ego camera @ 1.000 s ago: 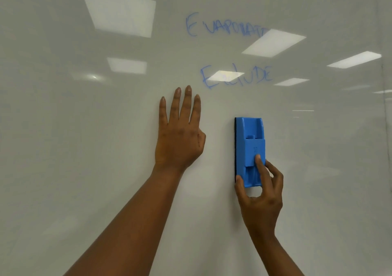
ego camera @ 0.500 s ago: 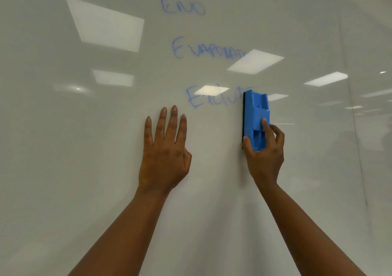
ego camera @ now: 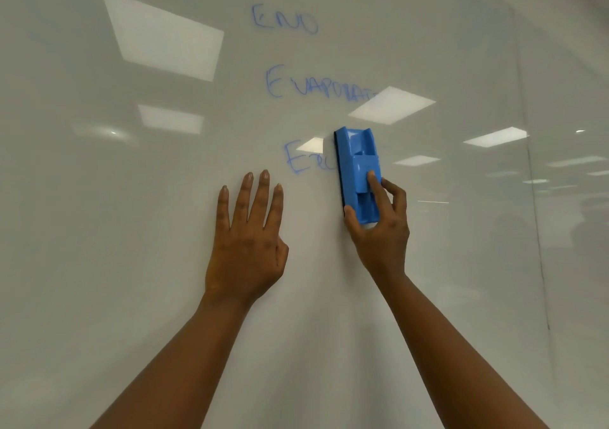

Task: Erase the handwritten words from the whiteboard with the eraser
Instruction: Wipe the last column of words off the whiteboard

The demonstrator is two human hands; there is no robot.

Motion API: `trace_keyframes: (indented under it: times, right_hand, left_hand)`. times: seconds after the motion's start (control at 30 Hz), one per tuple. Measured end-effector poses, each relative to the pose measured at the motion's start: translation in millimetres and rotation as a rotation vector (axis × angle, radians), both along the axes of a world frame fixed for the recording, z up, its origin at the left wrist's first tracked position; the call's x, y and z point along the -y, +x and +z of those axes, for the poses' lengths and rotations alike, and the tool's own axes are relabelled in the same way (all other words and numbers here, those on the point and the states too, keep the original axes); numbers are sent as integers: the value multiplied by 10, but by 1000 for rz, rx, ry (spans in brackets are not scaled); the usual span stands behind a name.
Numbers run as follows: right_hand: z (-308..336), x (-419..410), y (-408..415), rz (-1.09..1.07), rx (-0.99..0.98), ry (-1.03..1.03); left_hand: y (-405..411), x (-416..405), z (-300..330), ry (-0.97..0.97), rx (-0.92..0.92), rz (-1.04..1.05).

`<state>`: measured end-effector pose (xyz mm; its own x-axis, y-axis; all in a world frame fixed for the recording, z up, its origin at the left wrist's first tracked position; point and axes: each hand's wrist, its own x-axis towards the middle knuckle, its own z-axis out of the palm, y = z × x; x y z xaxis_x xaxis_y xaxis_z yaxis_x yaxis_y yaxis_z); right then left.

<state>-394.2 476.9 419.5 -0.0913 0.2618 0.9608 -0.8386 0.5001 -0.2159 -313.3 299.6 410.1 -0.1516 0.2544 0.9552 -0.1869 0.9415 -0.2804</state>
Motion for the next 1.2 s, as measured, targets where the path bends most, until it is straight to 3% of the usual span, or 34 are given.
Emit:
trace_keyframes:
  times: [0.13, 0.37, 0.67, 1.03, 1.2]
  right_hand:
    - [51, -167, -66, -50, 18, -8]
    - [258, -148, -91, 23, 154, -247]
    - [65, 108, 125, -49, -52, 130]
    - [301, -380, -181, -33, 197, -182]
    - [253, -18, 71, -34, 95, -65]
  left_hand:
    - [3, -5, -4, -5, -19, -18]
    - [9, -12, -2, -9, -26, -21]
    - [3, -4, -6, -7, -19, -19]
    - [-7, -3, -15, -10, -33, -32]
    - [-13, 1, -25, -7, -25, -36]
